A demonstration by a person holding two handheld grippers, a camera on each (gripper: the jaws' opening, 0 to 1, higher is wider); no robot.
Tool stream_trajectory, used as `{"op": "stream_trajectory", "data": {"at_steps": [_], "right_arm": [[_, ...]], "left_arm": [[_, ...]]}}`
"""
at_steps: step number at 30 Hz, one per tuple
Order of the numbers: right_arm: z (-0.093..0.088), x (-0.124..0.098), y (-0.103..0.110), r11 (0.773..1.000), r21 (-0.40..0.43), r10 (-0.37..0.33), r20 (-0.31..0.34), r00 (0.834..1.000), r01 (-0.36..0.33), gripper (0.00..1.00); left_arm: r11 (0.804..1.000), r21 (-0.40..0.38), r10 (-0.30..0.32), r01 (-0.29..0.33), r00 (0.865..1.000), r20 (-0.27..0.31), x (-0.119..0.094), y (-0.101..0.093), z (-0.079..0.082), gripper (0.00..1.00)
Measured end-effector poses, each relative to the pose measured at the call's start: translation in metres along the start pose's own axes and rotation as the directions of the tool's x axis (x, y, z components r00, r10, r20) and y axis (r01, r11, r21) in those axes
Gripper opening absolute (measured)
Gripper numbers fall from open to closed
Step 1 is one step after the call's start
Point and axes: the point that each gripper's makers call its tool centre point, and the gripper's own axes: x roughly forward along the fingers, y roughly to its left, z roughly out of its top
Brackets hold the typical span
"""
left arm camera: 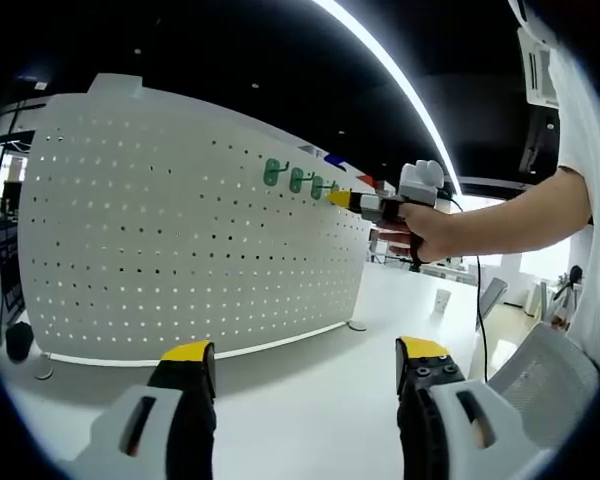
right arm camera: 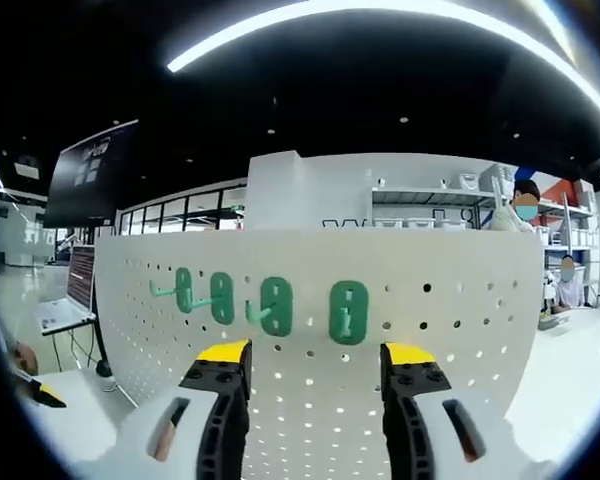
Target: Insert the hook assembly into the mounting plate slot until the hook locks in place.
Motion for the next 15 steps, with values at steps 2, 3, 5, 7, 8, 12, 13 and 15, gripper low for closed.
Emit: {"op": "stream_trajectory", "data": {"at_steps": [2,3,5,7,8,12,13,15], "right_arm": [[0.0,0.0,0.0,1.0,-0.003,0.001,0.001,1.0,-0.001,0.51],[0.0,0.0,0.0,1.0,0.001,0.003,0.0,1.0,-0.003,0.51],[0.0,0.0,0.0,1.0,0.001,0.001,0.0,1.0,-0.001,0.51],[0.0,0.0,0.0,1.0,0.0,0.005,-0.001,1.0,-0.005,0.5],[0.001,-0.001,0.0,1.0,0.002,0.006,0.002,1.0,-0.006,0.5],[0.001,-0.006,0.003,0.999,0.017,0.027,0.012,1.0,-0.027,0.49],[0.001,-0.008,0.006,0.999,0.017,0.046,0.021,0.999,-0.046,0.49],[-0.001,-0.01,0.012,0.996,0.036,0.076,0.017,0.997,-0.076,0.49]], "left_arm": [[1.0,-0.002,0.0,0.0,1.0,0.003,0.0,0.0,0.001,0.75],[1.0,0.001,0.001,-0.001,1.0,0.002,0.0,0.0,0.001,0.75],[1.0,-0.001,0.0,0.0,1.0,0.002,0.0,-0.001,0.001,0.75],[1.0,-0.001,0.001,-0.001,1.0,0.005,0.0,0.0,0.002,0.75],[1.0,-0.003,0.001,-0.001,1.0,0.005,0.0,0.0,0.001,0.75],[1.0,0.0,0.0,0.0,1.0,0.002,0.0,-0.001,0.001,0.75],[1.0,0.0,0.0,0.0,1.0,0.004,0.0,-0.001,0.002,0.75],[1.0,0.001,0.002,-0.002,1.0,0.005,0.0,0.0,0.002,0.75]]}}
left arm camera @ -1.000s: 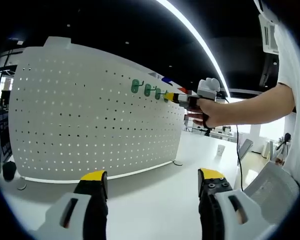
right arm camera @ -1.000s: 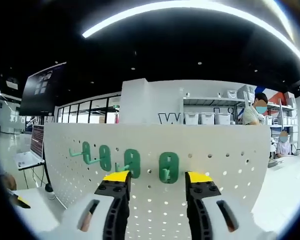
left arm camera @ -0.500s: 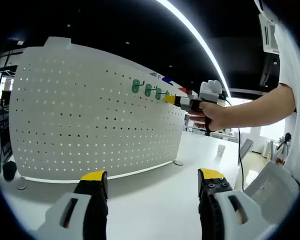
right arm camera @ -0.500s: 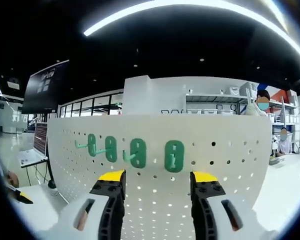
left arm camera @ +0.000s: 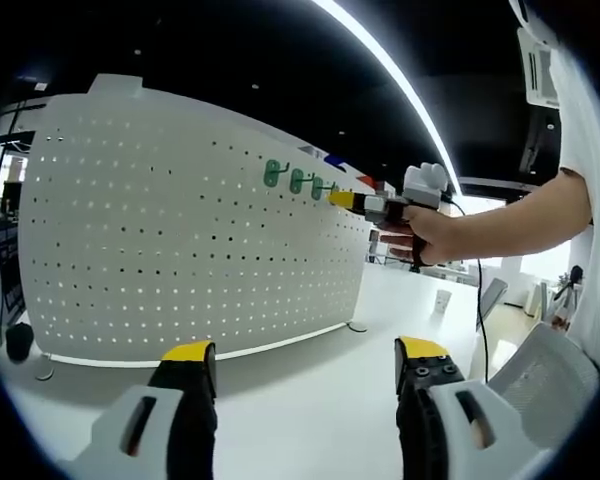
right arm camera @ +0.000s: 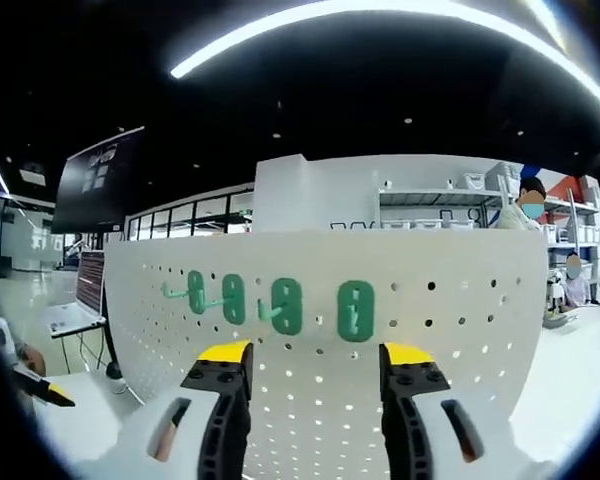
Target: Insert the hook assembly into the mounting plate slot until the hook locks in place.
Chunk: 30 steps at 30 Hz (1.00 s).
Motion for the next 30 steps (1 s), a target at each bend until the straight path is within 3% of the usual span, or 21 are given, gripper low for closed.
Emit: {"op": "stream_trajectory", "data": {"at_steps": [8,15,30], "right_arm": [[-0.001,-0.007,0.008,0.998,0.012,0.06,0.006,0.998,-0.06,0.51],[-0.003,-0.013,0.01,0.997,0.017,0.07,-0.004,0.998,-0.07,0.5],[-0.017,-0.046,0.034,0.99,0.01,0.142,-0.002,0.99,-0.142,0.56]], "left_arm": [[1.0,-0.002,0.001,-0.001,1.0,0.005,0.0,-0.001,0.001,0.75],[1.0,0.003,-0.001,0.001,1.0,0.009,0.0,-0.001,0.003,0.75],[1.0,0.013,0.003,-0.004,1.0,0.015,-0.001,0.004,0.01,0.75]]}}
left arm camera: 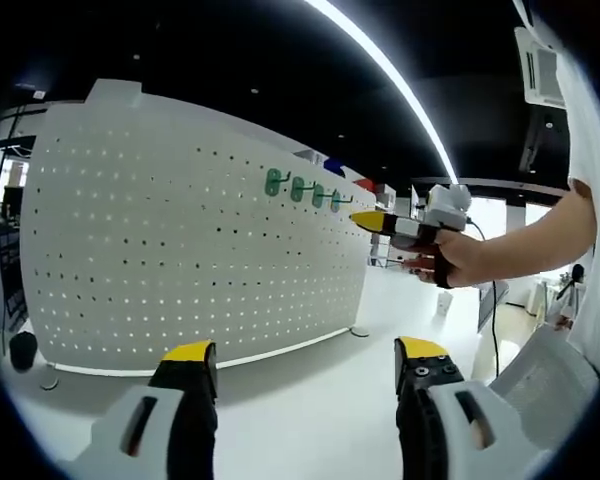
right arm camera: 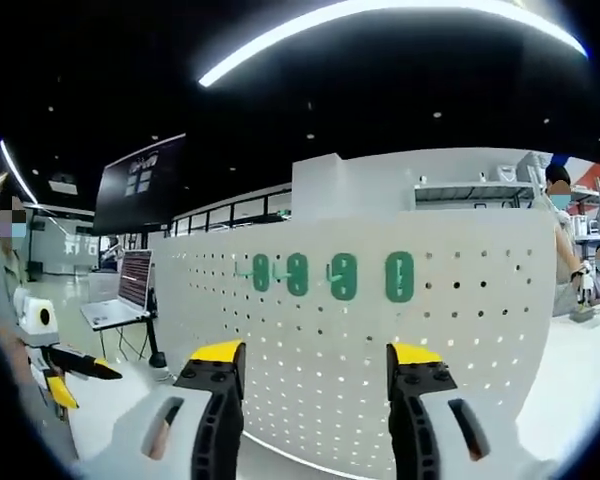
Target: Insert the hook assembly into the mounting plate slot until the hook locks in place.
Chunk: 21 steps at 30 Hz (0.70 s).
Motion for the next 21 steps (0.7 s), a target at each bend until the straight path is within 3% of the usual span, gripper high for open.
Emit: {"op": "stream_trajectory", "data": {"at_steps": [13,21], "right_arm": [[-0.011,-0.024,0.014,1.0,0.017,0.016,0.006,1.0,-0.016,0.59],[-0.026,-0.044,0.03,0.999,0.027,0.03,-0.008,1.0,-0.03,0.61]], "left_arm": [[1.0,0.015,0.002,-0.002,1.0,0.002,-0.003,0.002,0.004,0.75],[1.0,0.007,0.009,-0.009,1.0,0.012,-0.006,0.004,0.007,0.75]]}}
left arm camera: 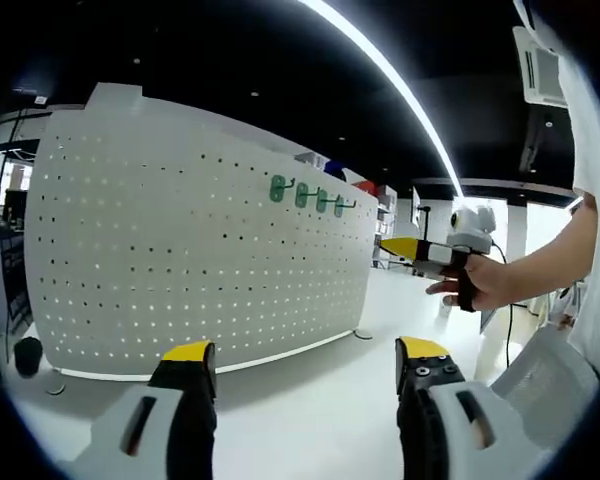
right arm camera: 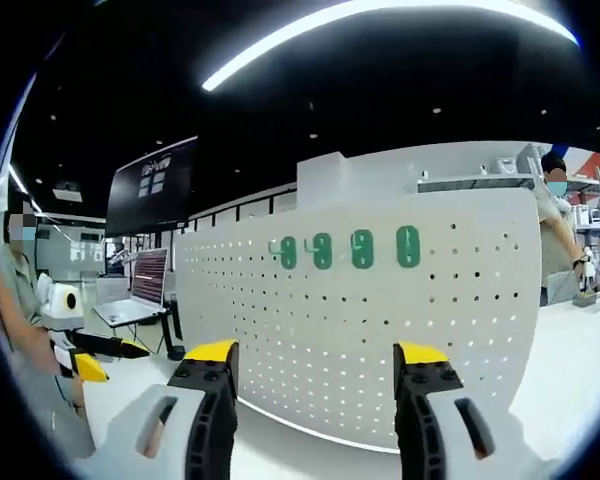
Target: Insert the hook assembly into the mounting plate slot until the hook locks in place.
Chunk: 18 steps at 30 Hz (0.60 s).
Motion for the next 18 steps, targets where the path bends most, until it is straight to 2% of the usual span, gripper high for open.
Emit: {"op": "stream_trajectory", "data": {"at_steps": [10,18], "right_arm": [[-0.021,-0.021,0.01,1.0,0.016,0.001,-0.029,1.0,-0.001,0.63],[-0.03,-0.033,0.02,1.0,0.017,0.009,-0.039,0.999,-0.008,0.66]], "left_arm": [[1.0,0.001,0.025,-0.025,0.999,0.024,-0.003,0.006,0.006,0.78],[0.999,0.003,0.037,-0.037,0.999,0.028,-0.007,0.009,0.007,0.79]]}}
